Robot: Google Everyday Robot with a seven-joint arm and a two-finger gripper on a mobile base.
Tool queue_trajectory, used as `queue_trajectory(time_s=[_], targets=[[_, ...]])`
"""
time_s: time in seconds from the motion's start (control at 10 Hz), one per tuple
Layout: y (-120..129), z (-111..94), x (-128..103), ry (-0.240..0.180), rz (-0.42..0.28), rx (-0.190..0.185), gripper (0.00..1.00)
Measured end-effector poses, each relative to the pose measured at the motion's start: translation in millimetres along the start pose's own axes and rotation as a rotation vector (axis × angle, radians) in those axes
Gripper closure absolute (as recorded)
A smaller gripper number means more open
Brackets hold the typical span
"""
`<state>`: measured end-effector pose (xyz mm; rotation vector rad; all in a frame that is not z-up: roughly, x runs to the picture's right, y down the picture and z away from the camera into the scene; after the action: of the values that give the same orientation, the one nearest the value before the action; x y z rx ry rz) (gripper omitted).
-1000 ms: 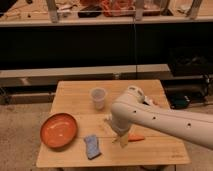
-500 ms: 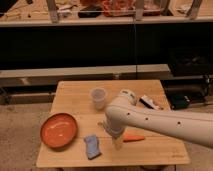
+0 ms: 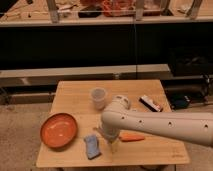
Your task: Wipe the white sponge on the table
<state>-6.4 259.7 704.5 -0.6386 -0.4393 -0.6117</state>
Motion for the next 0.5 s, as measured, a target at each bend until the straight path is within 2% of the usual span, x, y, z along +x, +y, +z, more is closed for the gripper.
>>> queue_trajectory(time_s=[0.2,0.5], targets=[[-1.3,23.4,-0.5,-0.008,-0.027,-0.011,0.2],[-1.8,37.2,3.3,-0.016,-0.022,-0.019,0.2]])
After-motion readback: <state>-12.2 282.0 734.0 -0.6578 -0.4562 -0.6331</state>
